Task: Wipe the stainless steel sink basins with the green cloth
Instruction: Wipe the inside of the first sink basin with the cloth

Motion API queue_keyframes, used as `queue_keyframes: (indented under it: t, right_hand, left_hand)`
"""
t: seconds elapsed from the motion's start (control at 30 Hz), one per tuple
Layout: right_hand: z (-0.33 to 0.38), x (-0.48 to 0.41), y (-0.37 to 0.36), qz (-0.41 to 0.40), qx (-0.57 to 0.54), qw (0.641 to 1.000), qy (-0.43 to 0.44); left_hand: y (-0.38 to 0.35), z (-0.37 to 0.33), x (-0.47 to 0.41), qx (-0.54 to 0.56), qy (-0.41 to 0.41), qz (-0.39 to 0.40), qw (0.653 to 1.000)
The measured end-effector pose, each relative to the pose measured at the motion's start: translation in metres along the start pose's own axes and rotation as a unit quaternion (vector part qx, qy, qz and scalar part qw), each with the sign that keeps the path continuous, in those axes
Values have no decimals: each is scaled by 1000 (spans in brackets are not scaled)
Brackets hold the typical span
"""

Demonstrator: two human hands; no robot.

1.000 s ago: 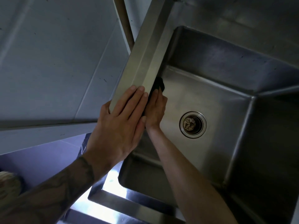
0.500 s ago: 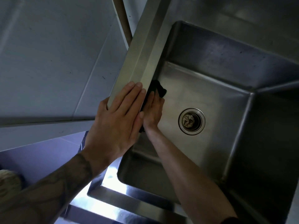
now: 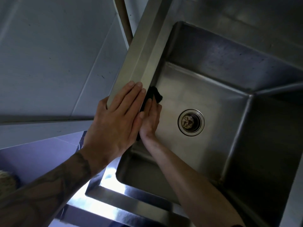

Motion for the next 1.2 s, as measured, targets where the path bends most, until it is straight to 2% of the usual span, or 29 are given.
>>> queue_keyframes:
  t: [0.1,0.17,0.23,0.3,0.37,0.57,0.67,0.83,1.03,1.13,1.2]
  right_hand:
    - [11,34,15,-19,-71,990,122]
    - [8,42,18,-15,-83,985,153]
    - [5,31,15,-17,-39,992,117]
    - [1,18,7,11,10,999,40]
    - [-3,14,6,32,30,999,7]
    - [2,71,30,33,-73,990,112]
    - [-5,65,27,41,-57,990,126]
    - [-20,35,11,91,49,995,15]
    - [-10,84,40,122,-52,987,91]
    - [-22,71,37,165,-15,982,95]
    - [-33,54,28,194,32,979,51]
  left_hand:
    - [-1,0,1,-3,-3,9,1000]
    - [-1,0,2,-7,-9,20,1000]
    - [-1,1,1,-4,-6,18,1000]
    - [0,0,0,1,-2,8,1000]
    - [0,0,0,7,-2,5,1000]
    - [-4,3,1,7,-11,-10,1000]
    - [-6,4,2,9,-10,-20,1000]
    - [-6,2,2,7,-7,-41,999]
    - [-7,2,3,-7,-15,-48,999]
    - [-9,3,3,-13,-16,-41,999]
    - [-10,4,3,-13,-12,-41,999]
Point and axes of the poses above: each hand's wrist, its own x-axis away from the middle knuckle, its own y-axis out of the back of the hand, z = x × y, the point moved 3 cm from there along -x, towards the middle knuckle, and after that the axes turned 11 degrees about -z, right-handed, at the moved point
